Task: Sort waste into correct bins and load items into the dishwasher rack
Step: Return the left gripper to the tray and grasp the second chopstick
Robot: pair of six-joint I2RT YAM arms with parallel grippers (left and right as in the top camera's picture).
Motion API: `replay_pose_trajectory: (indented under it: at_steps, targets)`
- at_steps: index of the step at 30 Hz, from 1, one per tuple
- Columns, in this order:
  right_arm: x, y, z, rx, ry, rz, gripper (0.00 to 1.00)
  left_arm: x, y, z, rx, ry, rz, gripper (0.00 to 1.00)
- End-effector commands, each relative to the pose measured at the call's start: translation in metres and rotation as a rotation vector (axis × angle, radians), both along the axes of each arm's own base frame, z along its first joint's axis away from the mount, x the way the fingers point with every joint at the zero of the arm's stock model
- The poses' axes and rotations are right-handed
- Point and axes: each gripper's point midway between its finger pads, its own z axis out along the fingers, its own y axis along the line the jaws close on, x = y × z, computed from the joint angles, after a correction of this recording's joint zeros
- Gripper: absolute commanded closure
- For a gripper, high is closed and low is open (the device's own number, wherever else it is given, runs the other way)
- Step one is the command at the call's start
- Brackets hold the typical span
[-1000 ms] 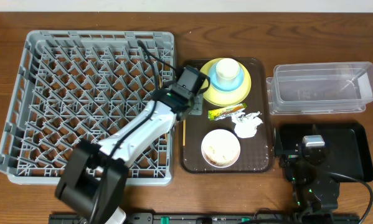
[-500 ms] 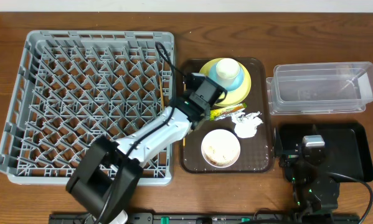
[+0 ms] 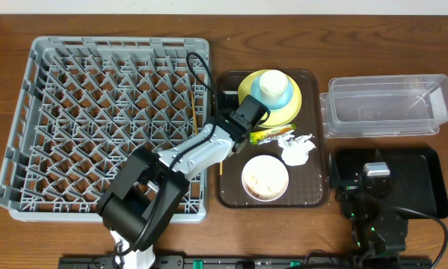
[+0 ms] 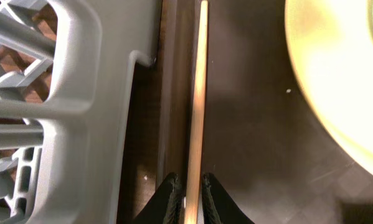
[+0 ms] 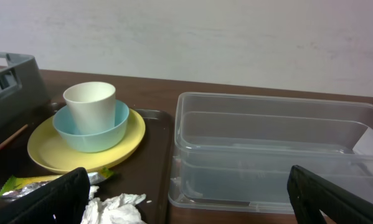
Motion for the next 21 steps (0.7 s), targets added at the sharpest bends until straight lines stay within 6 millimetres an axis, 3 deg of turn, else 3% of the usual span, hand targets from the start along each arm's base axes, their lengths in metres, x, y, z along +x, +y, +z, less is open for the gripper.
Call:
replay_pose_trajectory:
  at_steps: [1, 10, 21]
  targets:
    - [0.0, 0.001, -0.001, -0.008, 0.002, 0.004, 0.01, 0.002, 0.004, -0.009, 0.025, -0.001, 0.019, 0.83]
    - [0.0, 0.001, -0.001, -0.008, 0.001, 0.004, 0.01, 0.003, 0.004, -0.031, 0.044, 0.02, 0.019, 0.83]
    - [0.0, 0.001, -0.001, -0.008, 0.001, 0.004, 0.01, 0.004, -0.001, -0.027, 0.017, 0.016, 0.012, 0.84]
